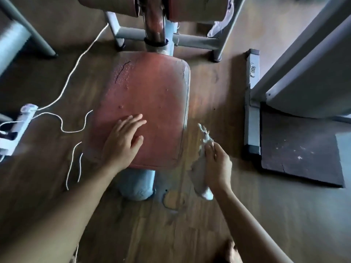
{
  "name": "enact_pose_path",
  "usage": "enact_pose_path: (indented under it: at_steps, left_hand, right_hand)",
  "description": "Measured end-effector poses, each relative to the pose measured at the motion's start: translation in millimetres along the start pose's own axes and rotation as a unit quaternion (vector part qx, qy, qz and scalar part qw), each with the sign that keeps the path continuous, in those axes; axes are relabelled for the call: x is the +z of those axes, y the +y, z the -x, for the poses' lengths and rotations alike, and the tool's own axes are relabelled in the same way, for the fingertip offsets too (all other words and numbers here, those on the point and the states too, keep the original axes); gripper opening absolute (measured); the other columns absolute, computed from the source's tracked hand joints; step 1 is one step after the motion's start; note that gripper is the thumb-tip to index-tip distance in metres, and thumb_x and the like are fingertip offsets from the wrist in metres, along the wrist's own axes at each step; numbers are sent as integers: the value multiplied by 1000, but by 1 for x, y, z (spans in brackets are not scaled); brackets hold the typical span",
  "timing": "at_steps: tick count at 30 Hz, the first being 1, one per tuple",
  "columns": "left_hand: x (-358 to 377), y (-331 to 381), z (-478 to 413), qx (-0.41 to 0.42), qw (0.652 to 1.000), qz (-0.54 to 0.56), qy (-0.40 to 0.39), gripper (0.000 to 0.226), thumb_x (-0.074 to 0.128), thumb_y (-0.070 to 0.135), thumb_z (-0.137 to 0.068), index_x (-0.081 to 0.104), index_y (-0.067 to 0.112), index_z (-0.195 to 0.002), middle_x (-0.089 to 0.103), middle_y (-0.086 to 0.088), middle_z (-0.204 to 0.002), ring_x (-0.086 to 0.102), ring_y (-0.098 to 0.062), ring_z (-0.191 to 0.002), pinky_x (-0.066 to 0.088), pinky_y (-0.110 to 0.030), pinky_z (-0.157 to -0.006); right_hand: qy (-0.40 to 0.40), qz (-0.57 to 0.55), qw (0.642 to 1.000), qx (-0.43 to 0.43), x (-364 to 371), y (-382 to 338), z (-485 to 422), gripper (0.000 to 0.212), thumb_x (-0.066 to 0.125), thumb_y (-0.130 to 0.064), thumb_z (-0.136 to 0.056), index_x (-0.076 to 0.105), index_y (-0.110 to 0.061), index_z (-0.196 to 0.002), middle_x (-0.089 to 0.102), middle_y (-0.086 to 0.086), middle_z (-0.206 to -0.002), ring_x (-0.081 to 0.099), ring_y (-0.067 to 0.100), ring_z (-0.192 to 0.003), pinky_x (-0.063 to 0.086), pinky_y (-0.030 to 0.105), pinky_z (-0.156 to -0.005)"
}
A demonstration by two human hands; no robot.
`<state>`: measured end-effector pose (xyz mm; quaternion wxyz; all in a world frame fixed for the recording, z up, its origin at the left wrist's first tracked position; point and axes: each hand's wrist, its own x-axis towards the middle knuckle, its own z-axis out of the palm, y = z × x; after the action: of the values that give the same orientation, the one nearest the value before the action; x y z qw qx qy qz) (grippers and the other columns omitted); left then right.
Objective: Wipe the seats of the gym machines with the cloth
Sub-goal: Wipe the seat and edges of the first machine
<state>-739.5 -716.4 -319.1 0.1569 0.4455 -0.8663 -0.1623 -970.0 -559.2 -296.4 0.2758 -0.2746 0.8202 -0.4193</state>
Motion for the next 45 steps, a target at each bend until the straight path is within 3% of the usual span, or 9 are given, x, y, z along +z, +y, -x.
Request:
enact_pose_path:
  at_steps: [3,10,15,21,26,31,38,43,45]
  left_hand:
    - [15,28,3,-77,995,-61,26,50,42,31,-96,46,26,-146,39,8,-158,30,-21,-149,20,-49,-122]
    - [23,32,4,-83,988,-129,29,51,37,30,-100,39,27,-151,33,10,-161,27,-19,-150,19,-47,-123]
    - [22,28,5,-66,990,-115,39,51,37,31,-101,40,28,-151,32,11,-161,26,-18,-151,18,-46,-123]
    - [26,22,10,-60,990,-50,120,45,43,25,-99,53,26,-143,44,12,-154,34,-11,-147,23,-42,-123]
    - [32,15,11,-66,984,-11,162,44,44,27,-96,60,28,-137,51,15,-148,39,-6,-143,27,-41,-121]
    - [35,10,10,-63,985,-2,158,49,41,41,-92,59,33,-136,50,19,-147,38,-3,-142,28,-42,-120]
    - [38,7,13,-76,980,21,185,44,44,39,-90,62,37,-129,56,25,-139,44,1,-136,36,-41,-117]
    - [38,12,13,-93,976,30,197,39,49,36,-88,65,39,-124,58,27,-135,49,5,-130,40,-38,-114]
    - [37,14,12,-99,976,34,193,39,47,38,-87,64,40,-123,58,29,-134,50,4,-129,42,-39,-113]
  right_hand:
    - [-42,6,998,-48,-23,9,-18,35,51,-24,-102,43,-16,-70,49,-11,-58,38,6,-56,33,25,-55]
    - [-106,28,977,-186,-45,16,-44,41,51,-16,-101,38,-40,-70,47,-20,-64,42,1,-62,32,23,-60]
    - [-106,14,968,-227,-30,23,-53,18,47,-20,-100,62,-14,-93,51,-21,-83,45,5,-75,37,29,-72]
    - [-72,-28,974,-214,2,28,-67,20,47,-17,-103,65,-15,-113,59,-15,-83,52,8,-77,43,30,-71]
    - [-55,-127,970,-199,19,29,-63,23,50,-16,-103,56,-18,-81,55,-20,-63,46,-3,-58,35,13,-57]
    - [-32,-214,961,-173,23,46,-60,36,51,-21,-102,41,-10,-68,39,-9,-60,34,5,-61,32,31,-58]
    - [-57,-260,952,-150,32,65,-36,38,51,-26,-101,44,-1,-73,44,14,-65,36,10,-61,31,32,-58]
    - [-120,-271,943,-152,54,69,15,30,51,-26,-102,51,-6,-79,56,5,-65,42,7,-60,41,30,-60]
    - [-122,-284,939,-155,61,70,32,24,50,-25,-103,53,-3,-94,69,-13,-85,66,1,-81,44,14,-65]
